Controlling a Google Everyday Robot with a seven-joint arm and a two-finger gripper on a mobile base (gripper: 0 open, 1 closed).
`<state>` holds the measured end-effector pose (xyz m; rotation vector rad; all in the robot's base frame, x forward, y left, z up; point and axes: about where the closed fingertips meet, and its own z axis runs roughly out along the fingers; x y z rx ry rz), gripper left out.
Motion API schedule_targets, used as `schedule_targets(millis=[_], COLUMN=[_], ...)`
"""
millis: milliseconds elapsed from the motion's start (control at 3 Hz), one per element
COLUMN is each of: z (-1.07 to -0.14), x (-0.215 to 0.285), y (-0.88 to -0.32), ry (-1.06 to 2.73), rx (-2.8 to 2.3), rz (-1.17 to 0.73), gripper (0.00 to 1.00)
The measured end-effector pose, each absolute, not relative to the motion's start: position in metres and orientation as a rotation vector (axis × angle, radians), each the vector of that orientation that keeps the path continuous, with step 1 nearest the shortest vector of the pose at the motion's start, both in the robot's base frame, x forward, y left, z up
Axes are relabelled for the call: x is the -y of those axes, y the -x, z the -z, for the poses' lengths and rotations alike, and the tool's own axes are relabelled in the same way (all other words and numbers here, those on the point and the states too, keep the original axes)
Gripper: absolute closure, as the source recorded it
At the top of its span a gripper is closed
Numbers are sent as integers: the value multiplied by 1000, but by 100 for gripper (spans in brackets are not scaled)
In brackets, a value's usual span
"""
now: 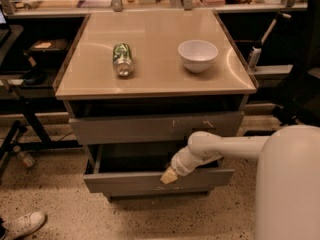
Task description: Open middle drawer
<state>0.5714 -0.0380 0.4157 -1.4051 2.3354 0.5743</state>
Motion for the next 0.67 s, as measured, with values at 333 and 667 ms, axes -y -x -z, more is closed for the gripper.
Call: schedule_targets(millis=[333,667], z=[-415,-415], x=[42,46], y=[-559,-546], ry=[1388,1371], rx=[-2361,-2387], rz=[-578,-581], gripper=[100,100])
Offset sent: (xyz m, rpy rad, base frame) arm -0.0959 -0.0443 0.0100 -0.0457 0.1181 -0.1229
